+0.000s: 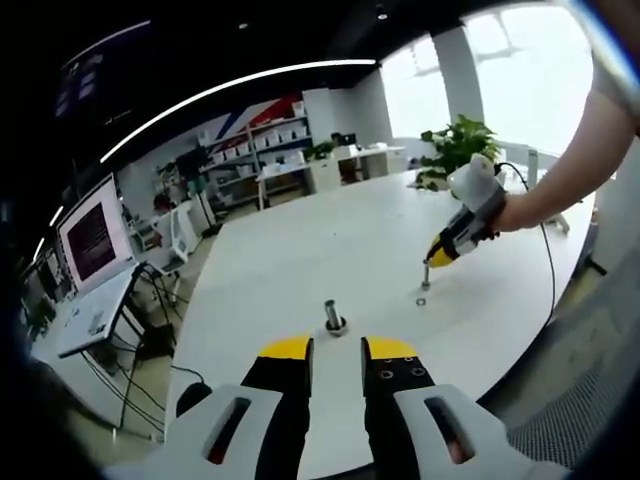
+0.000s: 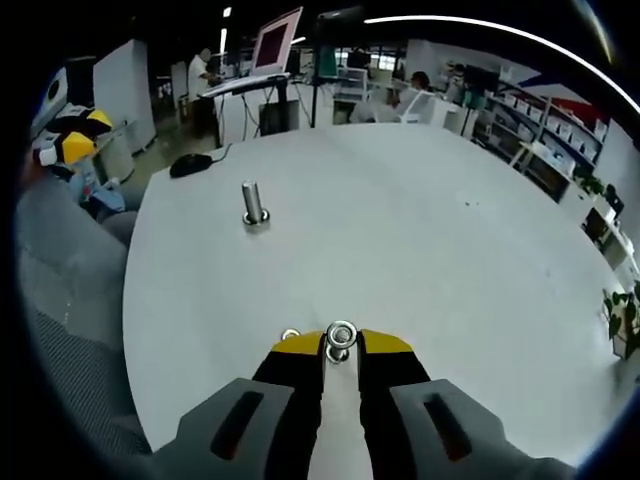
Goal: Place the washer onto the threaded stud by aligning its center hole with the stud, sliding it down to the base, and recovering from edge contact or off-axis alignment until the washer reaches the visible bottom stop.
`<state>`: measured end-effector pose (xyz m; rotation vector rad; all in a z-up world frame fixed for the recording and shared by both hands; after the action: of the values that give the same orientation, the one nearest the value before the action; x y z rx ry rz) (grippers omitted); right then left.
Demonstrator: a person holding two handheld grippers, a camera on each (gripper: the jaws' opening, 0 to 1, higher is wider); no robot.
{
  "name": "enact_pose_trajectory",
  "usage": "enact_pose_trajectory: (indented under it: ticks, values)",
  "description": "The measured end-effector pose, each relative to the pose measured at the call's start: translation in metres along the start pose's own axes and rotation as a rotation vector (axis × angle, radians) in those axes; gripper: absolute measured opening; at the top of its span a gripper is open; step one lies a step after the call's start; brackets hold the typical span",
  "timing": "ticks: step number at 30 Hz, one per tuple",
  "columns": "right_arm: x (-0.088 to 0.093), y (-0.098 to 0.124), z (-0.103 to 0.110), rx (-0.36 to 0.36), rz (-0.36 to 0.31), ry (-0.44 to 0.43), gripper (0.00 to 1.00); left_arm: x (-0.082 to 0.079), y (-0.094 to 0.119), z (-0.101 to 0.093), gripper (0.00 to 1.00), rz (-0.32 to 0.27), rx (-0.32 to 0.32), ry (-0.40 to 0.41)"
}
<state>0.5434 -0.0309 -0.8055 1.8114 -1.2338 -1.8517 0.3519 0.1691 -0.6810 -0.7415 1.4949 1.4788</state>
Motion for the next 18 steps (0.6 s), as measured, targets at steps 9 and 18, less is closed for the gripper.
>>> enact_pose_trajectory:
  ticks: [9,18]
  values:
    - [0.0056,-0.0023,-0.0007,-0.003,0.02,-0.002,0.14,0.0005,-0.0003,-0.0002,0.17,0.003,0.0,-0.002]
    - [0.0081,-0.0053,0.0003,-0.017,0.028,-0.022,0.15,0.0009,-0.001,-0.0009,0.17,0.007,0.002,-0.005]
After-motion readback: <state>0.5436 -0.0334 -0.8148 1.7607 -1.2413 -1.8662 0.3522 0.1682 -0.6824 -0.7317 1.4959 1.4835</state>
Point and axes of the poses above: the point that each gripper's makers call its tool centre point, and the gripper's own axes: y roughly backward along the fingers, z roughly to its left, x roughly out of its underside, the point moved 1 cm from there along y, roughly backward along the fingers, and after that the axes turned 5 degrees about y, right-handed, at the moved point
